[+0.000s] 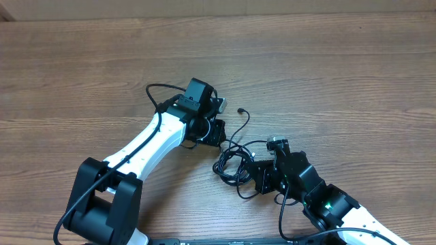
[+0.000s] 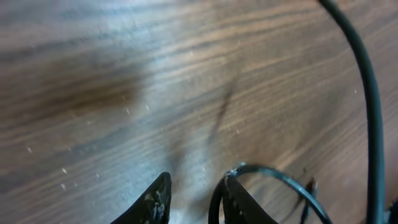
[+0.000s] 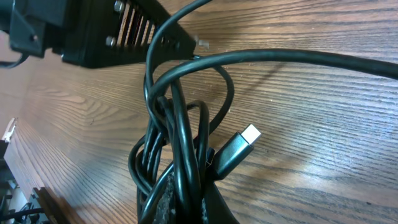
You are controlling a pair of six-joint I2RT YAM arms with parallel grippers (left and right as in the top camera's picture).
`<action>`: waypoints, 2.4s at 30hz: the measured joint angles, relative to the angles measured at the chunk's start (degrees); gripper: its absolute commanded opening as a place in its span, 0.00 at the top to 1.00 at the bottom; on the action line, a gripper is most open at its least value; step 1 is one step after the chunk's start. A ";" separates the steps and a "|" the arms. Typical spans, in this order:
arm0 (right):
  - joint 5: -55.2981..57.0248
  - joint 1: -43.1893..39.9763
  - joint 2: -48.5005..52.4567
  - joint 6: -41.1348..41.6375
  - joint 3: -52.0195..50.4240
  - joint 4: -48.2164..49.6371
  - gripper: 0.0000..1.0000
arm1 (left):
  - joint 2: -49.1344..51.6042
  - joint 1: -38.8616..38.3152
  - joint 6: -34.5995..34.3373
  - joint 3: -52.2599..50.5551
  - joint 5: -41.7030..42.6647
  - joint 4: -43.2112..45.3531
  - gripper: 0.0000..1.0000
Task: Untangle cables
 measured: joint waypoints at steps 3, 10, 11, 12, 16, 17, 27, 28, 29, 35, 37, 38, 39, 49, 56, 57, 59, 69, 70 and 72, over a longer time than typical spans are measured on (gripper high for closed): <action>-0.04 0.00 0.00 0.00 0.00 0.00 0.96 | -0.02 0.00 -0.48 0.04 -2.97 1.22 0.81; -0.02 0.00 0.00 0.00 0.00 0.02 0.96 | 0.00 0.20 -5.35 0.15 -20.15 -2.16 0.83; -0.02 0.00 0.00 0.02 0.00 0.00 0.96 | 0.00 0.48 -6.19 0.15 -21.46 -2.34 0.81; 0.00 0.00 0.00 0.00 0.00 0.04 0.96 | 0.00 0.72 -6.23 0.15 -21.88 -2.36 0.78; -0.02 0.00 0.00 0.02 0.00 0.00 0.96 | 0.00 2.60 -3.15 0.17 -15.10 -2.56 0.72; 0.00 0.00 0.00 0.00 0.00 0.02 0.96 | 0.00 3.13 -1.88 0.17 -12.24 -2.67 0.68; 0.00 0.00 0.00 0.00 0.00 0.00 0.96 | -3.61 5.68 7.41 1.64 4.85 -5.31 0.59; 0.00 0.00 0.00 0.00 0.00 0.00 0.96 | -4.42 5.57 7.65 1.75 5.22 -5.62 0.59; -0.02 0.00 0.00 -0.02 0.00 0.02 0.96 | -5.14 5.31 7.74 1.90 5.46 -5.95 0.60; 0.00 0.00 0.00 0.00 0.00 0.00 0.96 | -5.81 1.03 7.87 2.36 5.73 -6.95 0.61; 0.00 -0.02 0.00 0.02 0.00 0.02 0.96 | -5.81 -0.70 7.65 2.36 4.50 -6.97 0.62; 0.00 0.00 0.00 0.00 0.00 0.04 0.96 | -5.81 -1.36 7.43 2.36 3.41 -7.15 0.63; 0.00 0.00 0.00 0.02 0.00 0.02 0.96 | -5.81 -1.92 7.19 2.36 2.10 -7.52 0.64; -0.02 0.00 0.00 0.00 0.00 0.00 0.96 | -5.81 -3.37 5.90 2.36 -4.17 -8.33 0.67; -0.07 0.00 0.00 0.00 0.00 0.00 0.96 | -3.26 -4.55 5.86 2.36 -4.44 -7.65 0.67; -0.17 0.00 0.00 0.00 0.00 -0.02 0.96 | -2.56 -4.96 5.86 2.36 -4.44 -7.56 0.66; -0.22 0.00 0.00 -0.02 0.00 -0.11 0.96 | -0.98 -6.23 5.86 2.36 -4.50 -7.43 0.68; -0.61 0.04 0.00 0.00 0.00 0.09 0.96 | 2.27 -8.46 -0.61 2.36 -21.14 -9.62 0.96; -0.59 0.04 0.00 0.02 0.00 0.59 0.96 | 2.29 -8.39 -3.19 2.36 -24.24 -9.53 0.96; -0.61 0.04 0.00 0.02 0.00 1.14 0.96 | 2.29 -8.04 -7.82 2.36 -27.87 -8.52 0.96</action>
